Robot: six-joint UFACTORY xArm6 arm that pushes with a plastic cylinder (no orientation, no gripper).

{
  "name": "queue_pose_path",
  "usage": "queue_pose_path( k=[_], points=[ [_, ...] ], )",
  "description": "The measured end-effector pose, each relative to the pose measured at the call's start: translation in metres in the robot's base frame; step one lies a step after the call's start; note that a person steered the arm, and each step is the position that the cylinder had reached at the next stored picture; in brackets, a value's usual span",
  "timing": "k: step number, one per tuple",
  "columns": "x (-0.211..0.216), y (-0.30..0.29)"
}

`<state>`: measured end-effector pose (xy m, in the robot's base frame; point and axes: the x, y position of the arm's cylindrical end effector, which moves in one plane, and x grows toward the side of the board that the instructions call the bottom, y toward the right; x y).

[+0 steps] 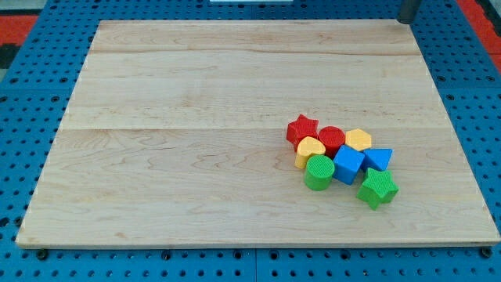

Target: Nudge the green star along with the blue triangle and yellow hexagon a bit left

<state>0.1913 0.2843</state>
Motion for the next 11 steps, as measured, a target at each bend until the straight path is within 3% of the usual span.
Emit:
queue_pose_path(
  k=[3,4,5,6,7,8,9,11],
  points=[
    [0.001,0.0],
    [0.023,0.016],
    [0.102,0.041],
    [0.233,0.046],
    [0.314,0.03],
    [0.35,-0.032],
    [0.344,-0.104],
    [0.302,-0.132]
  ],
)
